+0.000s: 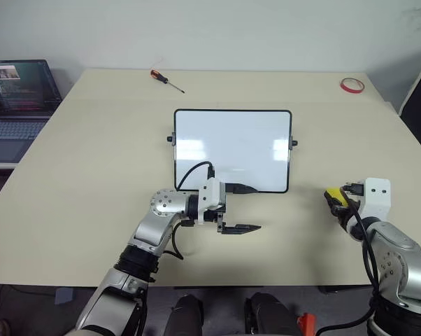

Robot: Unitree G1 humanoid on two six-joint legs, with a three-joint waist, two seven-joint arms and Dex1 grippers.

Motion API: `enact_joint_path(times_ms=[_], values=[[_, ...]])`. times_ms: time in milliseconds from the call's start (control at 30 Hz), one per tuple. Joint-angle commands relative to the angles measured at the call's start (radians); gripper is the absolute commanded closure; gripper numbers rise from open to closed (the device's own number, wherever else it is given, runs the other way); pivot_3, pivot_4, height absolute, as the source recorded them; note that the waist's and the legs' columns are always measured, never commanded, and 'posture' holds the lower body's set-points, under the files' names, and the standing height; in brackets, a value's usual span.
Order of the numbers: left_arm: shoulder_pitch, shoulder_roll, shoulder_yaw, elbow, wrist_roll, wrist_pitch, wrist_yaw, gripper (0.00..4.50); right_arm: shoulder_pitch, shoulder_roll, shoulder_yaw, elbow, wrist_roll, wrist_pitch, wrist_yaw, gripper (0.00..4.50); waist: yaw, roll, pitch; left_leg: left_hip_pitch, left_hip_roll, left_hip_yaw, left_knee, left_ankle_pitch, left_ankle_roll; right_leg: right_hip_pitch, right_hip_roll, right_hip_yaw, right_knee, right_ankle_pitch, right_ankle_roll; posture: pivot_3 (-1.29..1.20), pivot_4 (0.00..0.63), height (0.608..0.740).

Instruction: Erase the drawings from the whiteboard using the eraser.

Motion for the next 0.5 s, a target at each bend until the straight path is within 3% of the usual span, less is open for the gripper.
enact_joint_path(times_ms=[33,500], values=[[0.009,0.013,0.003,-0.042,0.003,-0.017,0.003,0.00,-0.008,-0.007,-0.009,-0.010,0.020,-0.003,-0.010,3.25,0.000,0.000,0.000,0.000,0.000,0.000,0.000,0.000,0.000,0.000,0.000,0.000,0.000,0.000,0.000,0.00,0.150,0.740],[0.009,0.019,0.013,-0.050,-0.002,0.000,0.028,0.00,0.027,-0.045,0.007,0.017,0.046,-0.032,-0.008,3.25,0.000,0.000,0.000,0.000,0.000,0.000,0.000,0.000,0.000,0.000,0.000,0.000,0.001,0.000,0.000,0.00,0.150,0.740]])
